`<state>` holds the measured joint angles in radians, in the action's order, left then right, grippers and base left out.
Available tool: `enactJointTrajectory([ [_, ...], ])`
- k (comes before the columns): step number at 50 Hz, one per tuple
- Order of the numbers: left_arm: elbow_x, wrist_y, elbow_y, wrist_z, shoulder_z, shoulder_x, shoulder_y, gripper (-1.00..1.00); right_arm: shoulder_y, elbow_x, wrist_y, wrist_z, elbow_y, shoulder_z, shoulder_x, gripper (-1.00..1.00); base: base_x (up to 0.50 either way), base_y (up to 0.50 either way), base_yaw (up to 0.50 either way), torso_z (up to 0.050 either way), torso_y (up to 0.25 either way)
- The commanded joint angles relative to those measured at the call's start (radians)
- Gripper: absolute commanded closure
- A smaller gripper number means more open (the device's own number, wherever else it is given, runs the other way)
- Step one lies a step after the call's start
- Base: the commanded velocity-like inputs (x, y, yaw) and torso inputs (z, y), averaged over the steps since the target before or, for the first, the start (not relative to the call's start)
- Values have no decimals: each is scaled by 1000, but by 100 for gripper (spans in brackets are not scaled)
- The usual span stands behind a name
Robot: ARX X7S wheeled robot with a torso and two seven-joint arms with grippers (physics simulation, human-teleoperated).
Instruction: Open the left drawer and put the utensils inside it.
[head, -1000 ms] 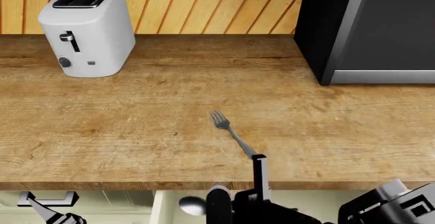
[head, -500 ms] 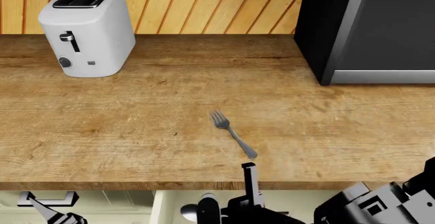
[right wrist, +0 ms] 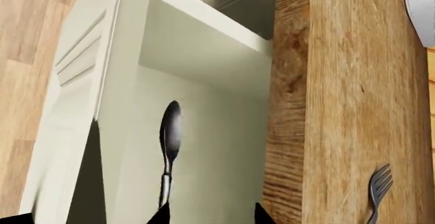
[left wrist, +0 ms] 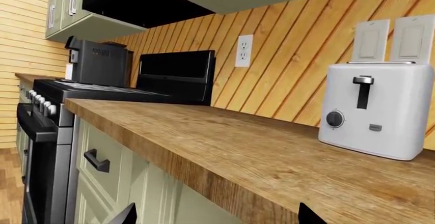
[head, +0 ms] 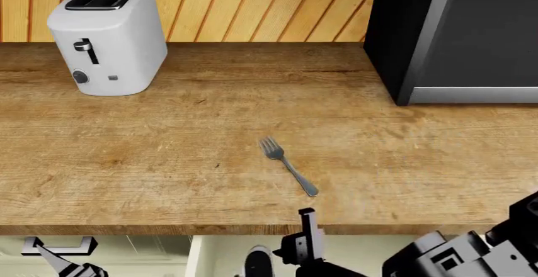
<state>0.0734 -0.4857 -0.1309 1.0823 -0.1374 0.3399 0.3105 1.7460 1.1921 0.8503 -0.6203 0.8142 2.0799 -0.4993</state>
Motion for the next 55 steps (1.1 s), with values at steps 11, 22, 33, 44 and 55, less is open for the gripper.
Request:
enactJointTrajectory([
  [11, -3, -1, -5, 2, 0, 1, 1, -100, 22, -39, 7, 14, 19, 14, -51, -100, 0, 0, 0, 0, 0],
  [22, -4, -1, -9, 2, 0, 2, 3, -100, 75, -33, -7, 25, 60, -8, -104, -100, 0, 0, 0, 0, 0],
  [33, -4, -6, -7, 2, 0, 2, 2, -100, 146, -66, -98, 104, 84, -64, -223, -100, 0, 0, 0, 0, 0],
  [44, -6, -4, -12, 5, 2, 2, 4, -100, 189, -43, -189, 164, 54, -130, -305, -100, 0, 0, 0, 0, 0],
  [55, -15, -7, -18, 8, 3, 2, 7, -100, 196, 55, -301, 230, -60, -207, -385, -100, 0, 0, 0, 0, 0],
])
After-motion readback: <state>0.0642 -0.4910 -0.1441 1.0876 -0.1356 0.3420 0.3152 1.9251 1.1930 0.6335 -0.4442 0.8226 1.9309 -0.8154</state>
